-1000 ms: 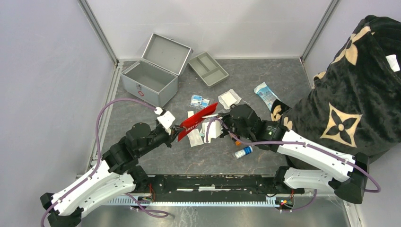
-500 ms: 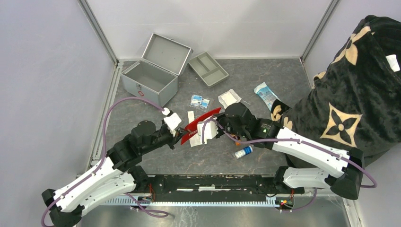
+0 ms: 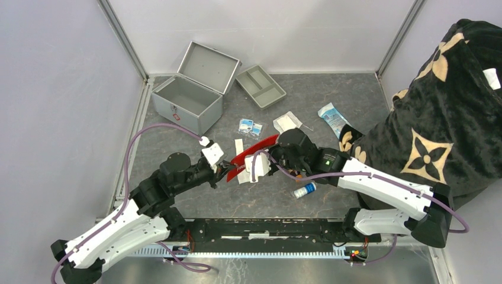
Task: Organize the medicine kit
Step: Place the medical item at the medicine pouch.
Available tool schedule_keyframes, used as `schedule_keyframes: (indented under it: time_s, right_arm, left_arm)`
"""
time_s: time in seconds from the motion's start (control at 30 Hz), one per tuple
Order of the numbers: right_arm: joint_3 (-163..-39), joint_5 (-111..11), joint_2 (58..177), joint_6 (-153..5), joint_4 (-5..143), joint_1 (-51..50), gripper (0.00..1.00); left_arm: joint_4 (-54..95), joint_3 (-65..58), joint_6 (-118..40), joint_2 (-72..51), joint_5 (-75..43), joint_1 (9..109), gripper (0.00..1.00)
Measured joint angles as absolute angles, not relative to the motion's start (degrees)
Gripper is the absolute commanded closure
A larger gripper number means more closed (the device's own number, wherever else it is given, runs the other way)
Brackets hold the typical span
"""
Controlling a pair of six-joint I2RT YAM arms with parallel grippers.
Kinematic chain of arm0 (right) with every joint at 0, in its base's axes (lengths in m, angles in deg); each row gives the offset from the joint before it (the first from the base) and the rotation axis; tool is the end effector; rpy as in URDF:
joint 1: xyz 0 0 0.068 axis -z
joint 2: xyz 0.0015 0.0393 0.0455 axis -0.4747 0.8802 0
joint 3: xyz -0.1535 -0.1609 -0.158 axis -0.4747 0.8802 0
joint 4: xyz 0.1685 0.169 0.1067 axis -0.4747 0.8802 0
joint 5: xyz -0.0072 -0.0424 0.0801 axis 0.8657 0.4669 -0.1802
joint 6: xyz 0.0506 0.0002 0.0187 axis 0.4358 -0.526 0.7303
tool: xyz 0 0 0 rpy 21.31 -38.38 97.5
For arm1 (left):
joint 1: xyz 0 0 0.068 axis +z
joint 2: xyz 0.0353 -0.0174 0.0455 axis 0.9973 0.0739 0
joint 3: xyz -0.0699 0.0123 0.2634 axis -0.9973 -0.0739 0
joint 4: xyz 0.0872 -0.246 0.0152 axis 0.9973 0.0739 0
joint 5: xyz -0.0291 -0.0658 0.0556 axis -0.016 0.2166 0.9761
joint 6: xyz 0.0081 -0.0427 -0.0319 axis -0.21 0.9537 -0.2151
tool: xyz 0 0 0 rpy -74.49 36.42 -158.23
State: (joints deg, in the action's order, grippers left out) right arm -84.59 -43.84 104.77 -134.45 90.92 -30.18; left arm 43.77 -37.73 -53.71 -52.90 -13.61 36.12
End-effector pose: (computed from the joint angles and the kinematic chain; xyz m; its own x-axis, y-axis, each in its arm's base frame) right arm 0.1379 0.2273 0.3223 0.5379 -0.6660 -0.5168 -0.7318 -0.0645 -0.6785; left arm 0.0903 -0.1116 0.3087 -0.1371 0.2396 -0.9611 0.8274 0.5611 0.0219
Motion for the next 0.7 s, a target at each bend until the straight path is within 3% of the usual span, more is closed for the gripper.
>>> schedule_keyframes:
  time_s: [0.07,0.2,0.37,0.5,0.7]
  right_arm:
    - [-84.6,-44.0,104.9,-134.4,90.9,-30.2,0.92]
    - [-84.6,-44.0,104.9,-134.0,90.5,-30.2,0.77]
    - [-84.0,-44.0,103.7,-133.5,89.1,-30.2,0.7]
    - [-83.2,-44.0,101.7,-133.3,88.5,-30.2,0.72]
    - [-82.3,-44.0,101.2,-132.7,88.0,-30.2,0.88]
  left_arm:
    - [43.7,-37.7,-53.7,-53.0,-14.5,36.1,0.98]
    - [43.8,-37.7,-54.1,-52.9,-15.0,36.1,0.98]
    - [43.8,-37.7,-54.1,-52.9,-15.0,36.1,0.98]
    - [43.8,-37.7,-54.1,-52.9,-15.0,36.1,0.98]
    - [43.8,-37.7,-54.1,-52.8,-15.0,36.1,0.98]
